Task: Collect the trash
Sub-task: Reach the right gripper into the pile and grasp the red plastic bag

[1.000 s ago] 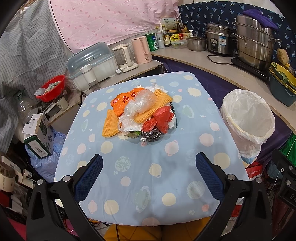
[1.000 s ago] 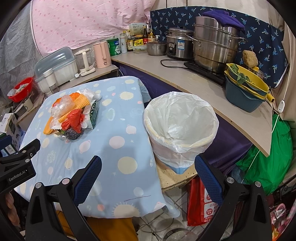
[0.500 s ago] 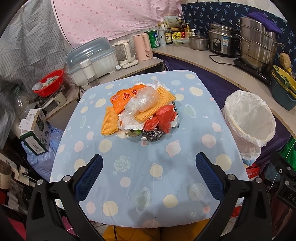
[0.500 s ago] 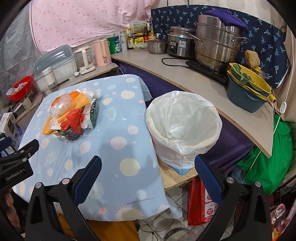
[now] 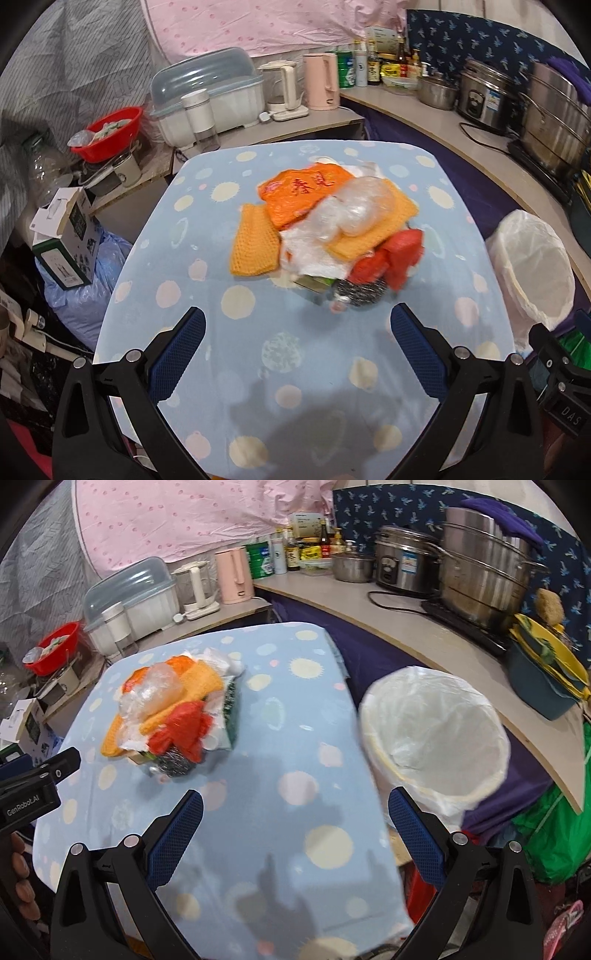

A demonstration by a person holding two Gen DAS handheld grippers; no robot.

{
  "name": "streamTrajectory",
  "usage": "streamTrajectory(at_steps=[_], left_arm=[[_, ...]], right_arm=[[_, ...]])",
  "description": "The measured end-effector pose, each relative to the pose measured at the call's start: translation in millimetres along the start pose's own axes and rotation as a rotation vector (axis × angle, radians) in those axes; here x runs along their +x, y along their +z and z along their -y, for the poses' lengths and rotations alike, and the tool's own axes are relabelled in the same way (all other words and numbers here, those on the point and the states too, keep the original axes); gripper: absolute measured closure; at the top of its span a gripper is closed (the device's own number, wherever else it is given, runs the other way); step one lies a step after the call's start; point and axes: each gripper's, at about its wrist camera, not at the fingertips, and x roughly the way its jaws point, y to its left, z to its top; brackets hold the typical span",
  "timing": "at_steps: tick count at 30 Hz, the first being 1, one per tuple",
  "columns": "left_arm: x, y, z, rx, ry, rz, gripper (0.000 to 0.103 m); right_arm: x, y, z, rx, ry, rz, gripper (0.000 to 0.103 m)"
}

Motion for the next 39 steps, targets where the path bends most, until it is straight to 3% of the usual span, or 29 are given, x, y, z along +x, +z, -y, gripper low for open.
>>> streamTrajectory(at_steps=[9,18,24,27,29,30,39], left_arm=[[40,25,-49,-0.065,-0.009,-0.028,0.007],[71,39,-64,-0.087,-0.043,-0.055,0.007],[85,47,-60,-0.086,-0.090,-0.068,0.007],[91,52,-53,-0.076,-0.117,-0.075,0.007],[95,55,-46,-0.065,-0.139,-0.078,0.007],[96,56,-42,-0.060,-0.154,-0.079,0.007],[108,69,-9,-0.047,-0.279,-0.099,0.007]], right_arm=[[52,28,-66,-0.064,0.083,0.019,0.014],[101,40,-106,-0.115,0.097,-0.010,0.025],[127,40,-103,-0.094,0.086,-0.059,0.039],[131,40,-96,-0.068,0.114,-0.069,0.054],[130,41,-95,-0.074,0.112,-0.060,0.071],[129,41,-95,-0.080,0.108,-0.052,0.073],[110,42,-80,-0.056,0.100,-0.021,0.076]])
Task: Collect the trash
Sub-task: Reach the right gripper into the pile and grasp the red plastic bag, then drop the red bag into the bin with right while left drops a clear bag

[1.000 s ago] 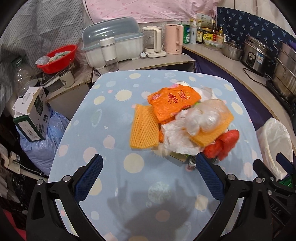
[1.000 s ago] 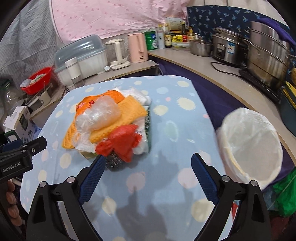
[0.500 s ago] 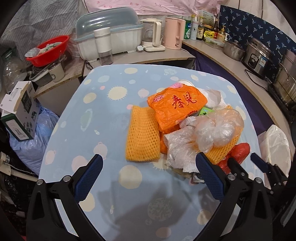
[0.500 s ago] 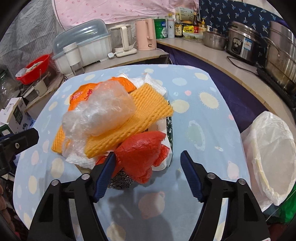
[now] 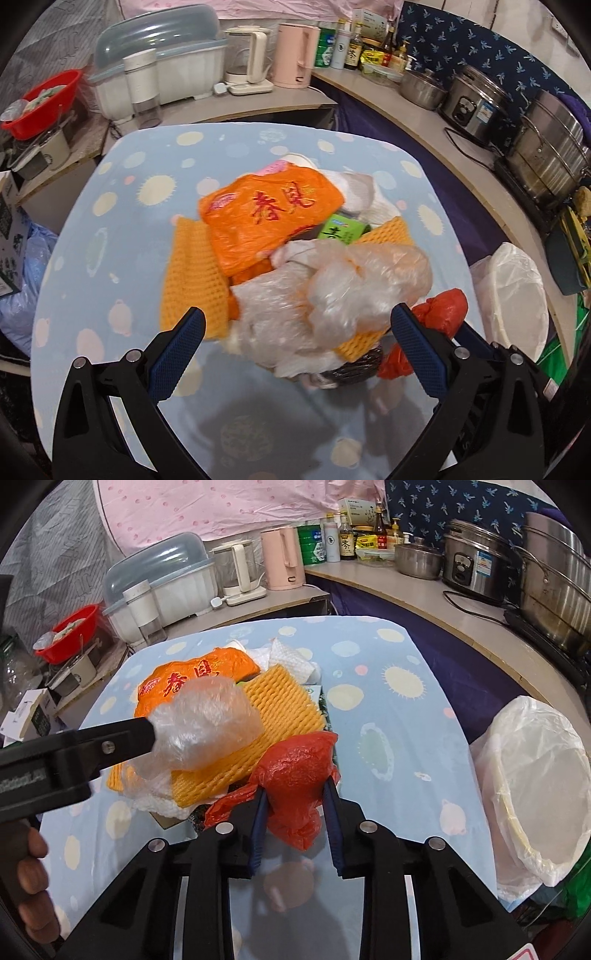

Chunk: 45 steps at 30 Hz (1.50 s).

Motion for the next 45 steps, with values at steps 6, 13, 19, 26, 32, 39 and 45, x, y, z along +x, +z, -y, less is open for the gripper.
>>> streamTrajectory(at_steps=[6,13,19,26,32,39,45], left_arm=[[17,4,17,0.013,-0.003,0.006,0.007],[27,0,24,0.033,-0.048,-0.029,0.055],[12,-3,24,0.034,-0.073,-0.004,0.080],[-29,-9,24,0.052,-0.088,0.065,0.082],[-64,-16,28,0.058,-0.107,0.104,0.082],[-97,-20,61,0.117,-0.158,0.152,0.082],[-111,-22,110,0.201,-0.237,0.162,0.082]], right_arm=[[-13,-2,14,0.030,-0.030,0.008,0.076],[-20,-12,30,0.062,-0.058,-0.005,0.076],[-29,-19,37,0.081,-0.070,0.001,0.076],[-52,-22,43,0.096,-0.073,0.041,0.076],[-81,-27,55,0.116,-0.088,0.090,0.076],[-120,-30,93,0.181,-0.159,0.169,0.076],[-151,-35,146,0.269,-0.257,0.231,0.076]])
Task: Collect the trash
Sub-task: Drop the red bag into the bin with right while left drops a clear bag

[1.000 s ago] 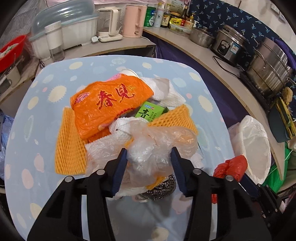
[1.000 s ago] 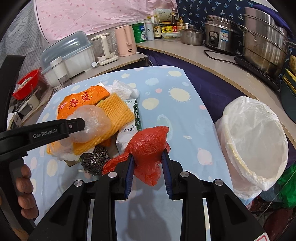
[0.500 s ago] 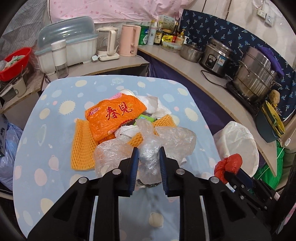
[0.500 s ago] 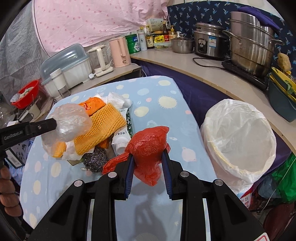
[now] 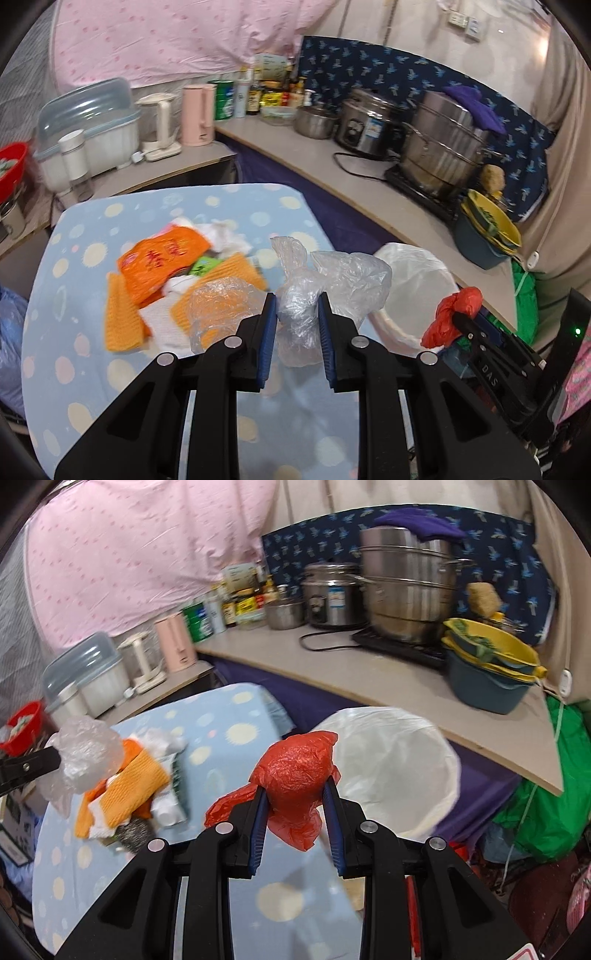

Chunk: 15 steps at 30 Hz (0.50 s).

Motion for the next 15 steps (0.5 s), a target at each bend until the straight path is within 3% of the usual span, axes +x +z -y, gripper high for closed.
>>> streamTrajectory(at_steps=[8,15], left_arm=[[28,11,75,0.111,-0.102,-0.022,0.082],[71,23,130,0.199,-0.134,-0.038,0.081]], right_arm=[[6,17,57,0.059,-0.085,0.026,0.076],[33,35,91,0.095,-0.131,0.020,0.075]])
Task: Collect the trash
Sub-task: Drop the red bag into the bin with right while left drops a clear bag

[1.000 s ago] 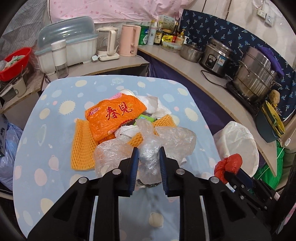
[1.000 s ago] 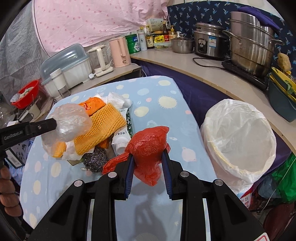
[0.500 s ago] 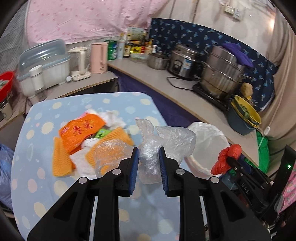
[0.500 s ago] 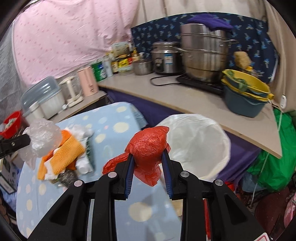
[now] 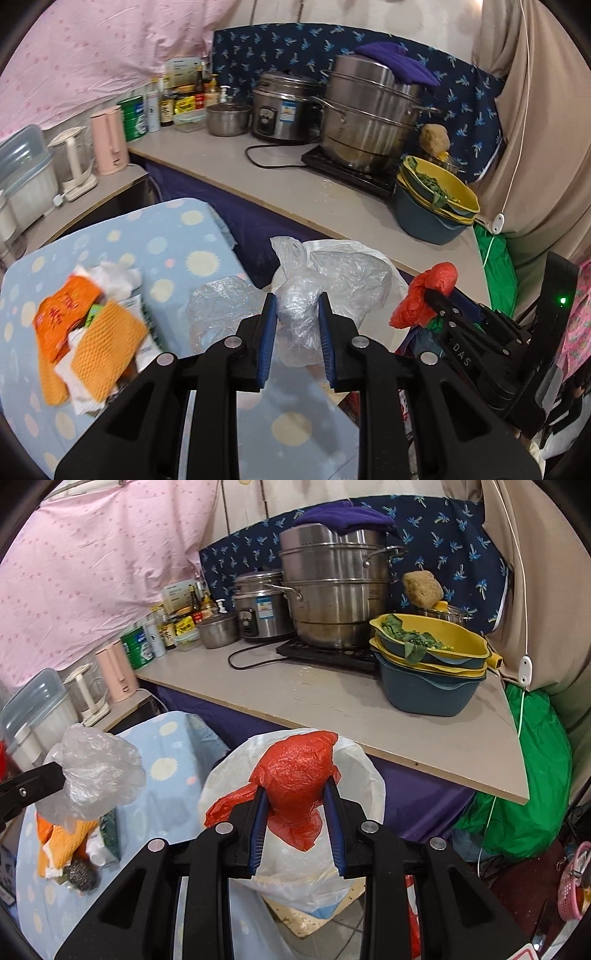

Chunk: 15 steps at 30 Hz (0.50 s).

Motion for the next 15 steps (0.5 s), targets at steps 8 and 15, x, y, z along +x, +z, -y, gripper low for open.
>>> streamTrajectory(at_steps=[8,15], left_arm=[[64,21,14,-0.030,-0.075,-0.083,0.072],[69,36,20,-0.036,-0.064,-0.021,0.039]], right_arm=[[29,20,13,0.033,-0.041,0.006,0.058],[14,39,15,0.058,-0.054,0.084,0.044]])
